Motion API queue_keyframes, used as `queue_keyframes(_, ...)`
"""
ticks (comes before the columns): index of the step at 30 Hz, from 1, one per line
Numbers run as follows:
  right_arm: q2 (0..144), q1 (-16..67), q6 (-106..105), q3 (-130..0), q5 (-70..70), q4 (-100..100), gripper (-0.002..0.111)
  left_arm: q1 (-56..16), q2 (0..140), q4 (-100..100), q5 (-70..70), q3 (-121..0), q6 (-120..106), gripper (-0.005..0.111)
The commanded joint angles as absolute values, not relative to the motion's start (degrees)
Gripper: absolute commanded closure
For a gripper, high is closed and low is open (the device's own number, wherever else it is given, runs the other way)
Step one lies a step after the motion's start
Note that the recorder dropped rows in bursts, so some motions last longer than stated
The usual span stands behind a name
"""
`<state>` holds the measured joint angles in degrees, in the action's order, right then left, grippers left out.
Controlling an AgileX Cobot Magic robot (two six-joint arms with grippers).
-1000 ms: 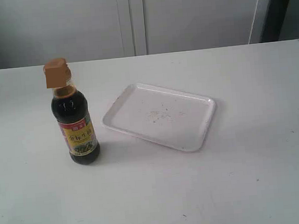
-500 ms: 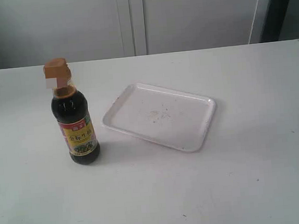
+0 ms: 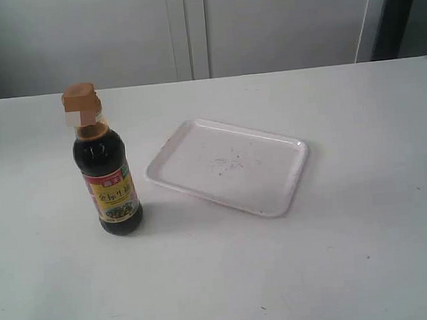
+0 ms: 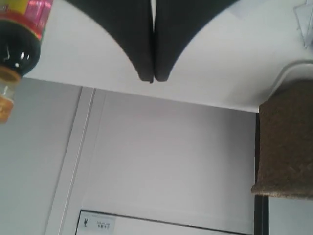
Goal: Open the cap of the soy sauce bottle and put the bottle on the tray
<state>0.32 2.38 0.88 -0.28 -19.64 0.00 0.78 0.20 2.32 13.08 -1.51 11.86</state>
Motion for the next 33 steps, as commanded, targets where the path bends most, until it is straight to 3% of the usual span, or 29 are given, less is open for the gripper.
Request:
queue_keyframes(1,0.0,2.3,1.3,0.0,-19.4,-0.5,0.108,0.9,0.0,-1.0,17.2,-5.9,15.9,0.107)
queue_keyframes(20,0.0,2.3,1.3,0.0,-19.4,-0.5,0.108,0.9,31.5,-38.4,34.8,-22.1,46.0,0.107)
queue_keyframes(33,0.0,2.3,1.3,0.0,-19.4,-0.5,0.108,0.9,50.5,-46.8,56.2,-25.5,48.6,0.105)
